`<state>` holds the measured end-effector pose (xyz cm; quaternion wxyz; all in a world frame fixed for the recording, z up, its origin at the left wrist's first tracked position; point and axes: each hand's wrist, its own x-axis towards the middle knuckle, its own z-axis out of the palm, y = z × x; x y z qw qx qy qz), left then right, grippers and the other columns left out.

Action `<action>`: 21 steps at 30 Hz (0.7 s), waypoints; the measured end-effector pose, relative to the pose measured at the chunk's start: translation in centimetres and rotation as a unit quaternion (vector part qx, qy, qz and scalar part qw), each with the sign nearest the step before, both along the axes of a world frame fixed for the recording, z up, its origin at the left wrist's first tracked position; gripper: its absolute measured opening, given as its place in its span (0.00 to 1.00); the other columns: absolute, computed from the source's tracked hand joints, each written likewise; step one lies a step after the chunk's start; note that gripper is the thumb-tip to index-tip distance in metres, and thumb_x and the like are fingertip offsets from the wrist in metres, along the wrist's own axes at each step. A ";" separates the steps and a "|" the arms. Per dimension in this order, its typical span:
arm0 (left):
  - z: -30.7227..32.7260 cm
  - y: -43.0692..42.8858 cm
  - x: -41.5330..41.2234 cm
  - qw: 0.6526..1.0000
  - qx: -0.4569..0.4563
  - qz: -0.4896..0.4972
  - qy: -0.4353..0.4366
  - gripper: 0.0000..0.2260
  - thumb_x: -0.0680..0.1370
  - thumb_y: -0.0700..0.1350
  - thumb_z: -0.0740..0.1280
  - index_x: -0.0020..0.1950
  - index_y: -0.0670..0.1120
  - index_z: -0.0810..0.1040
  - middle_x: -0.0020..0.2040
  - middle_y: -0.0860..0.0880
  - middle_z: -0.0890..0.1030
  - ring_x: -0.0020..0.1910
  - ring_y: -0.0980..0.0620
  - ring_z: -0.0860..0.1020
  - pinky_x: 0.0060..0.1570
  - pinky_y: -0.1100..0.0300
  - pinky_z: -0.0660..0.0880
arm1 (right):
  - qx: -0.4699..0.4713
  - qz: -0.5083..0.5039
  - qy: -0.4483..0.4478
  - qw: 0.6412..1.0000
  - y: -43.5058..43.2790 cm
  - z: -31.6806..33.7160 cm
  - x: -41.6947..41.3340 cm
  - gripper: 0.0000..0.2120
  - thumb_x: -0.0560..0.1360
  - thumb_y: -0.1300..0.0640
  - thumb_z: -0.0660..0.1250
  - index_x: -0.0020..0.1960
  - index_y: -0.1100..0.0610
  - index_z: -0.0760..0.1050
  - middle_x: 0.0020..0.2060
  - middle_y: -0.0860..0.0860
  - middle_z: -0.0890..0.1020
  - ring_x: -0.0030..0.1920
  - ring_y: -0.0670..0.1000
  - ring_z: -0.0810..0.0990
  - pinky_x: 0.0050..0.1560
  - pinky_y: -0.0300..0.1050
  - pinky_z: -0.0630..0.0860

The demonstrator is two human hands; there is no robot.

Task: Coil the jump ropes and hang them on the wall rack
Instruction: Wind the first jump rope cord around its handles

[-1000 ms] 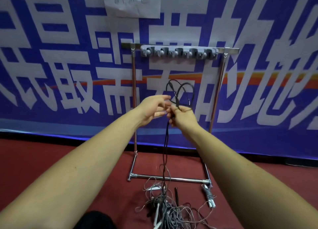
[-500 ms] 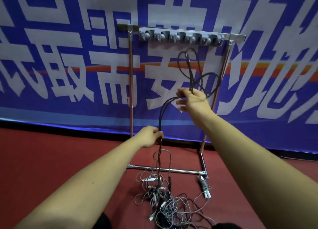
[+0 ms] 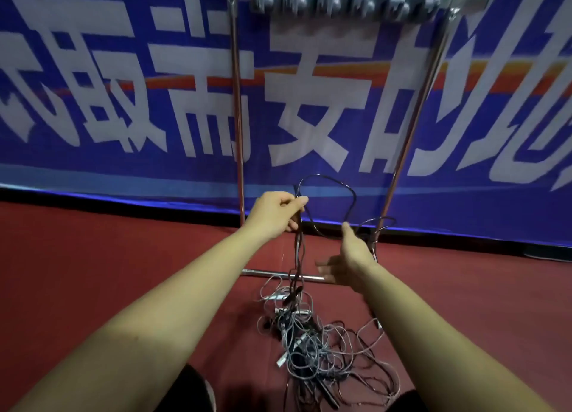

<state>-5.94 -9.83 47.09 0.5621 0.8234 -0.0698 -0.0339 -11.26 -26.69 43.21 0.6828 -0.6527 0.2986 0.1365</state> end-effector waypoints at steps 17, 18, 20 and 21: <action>-9.4 1.6 -1.9 0.975 -0.069 -0.129 0.169 0.13 0.78 0.36 0.70 0.59 0.49 0.81 0.51 0.51 0.84 0.48 0.59 0.83 0.48 0.66 0.79 | -0.127 0.186 -0.287 0.931 1.8 -9.2 0.6 0.06 0.78 0.56 0.70 0.44 0.54 0.84 0.35 0.60 0.83 0.35 0.53 0.79 0.43 0.63 0.79; -9.8 1.8 -1.9 0.974 -0.053 -0.148 0.165 0.14 0.76 0.34 0.71 0.55 0.51 0.83 0.48 0.51 0.85 0.47 0.58 0.83 0.51 0.64 0.79 | -0.120 0.171 -0.290 0.934 1.9 -8.9 0.8 0.07 0.79 0.57 0.69 0.44 0.53 0.84 0.35 0.60 0.84 0.34 0.52 0.79 0.43 0.63 0.79; -10.9 2.2 -1.5 0.978 0.028 -0.143 0.150 0.11 0.74 0.38 0.73 0.50 0.53 0.85 0.45 0.50 0.87 0.48 0.52 0.85 0.58 0.52 0.79 | -0.084 0.128 -0.285 0.946 1.9 -8.4 1.2 0.08 0.80 0.60 0.68 0.45 0.54 0.84 0.33 0.56 0.84 0.34 0.50 0.79 0.42 0.57 0.81; -11.5 2.3 -1.4 0.978 0.073 -0.133 0.144 0.07 0.74 0.41 0.73 0.48 0.53 0.85 0.44 0.48 0.87 0.46 0.50 0.85 0.57 0.47 0.79 | -0.064 0.105 -0.282 0.951 1.9 -8.1 1.3 0.08 0.80 0.62 0.67 0.47 0.54 0.84 0.32 0.54 0.83 0.33 0.49 0.79 0.40 0.52 0.81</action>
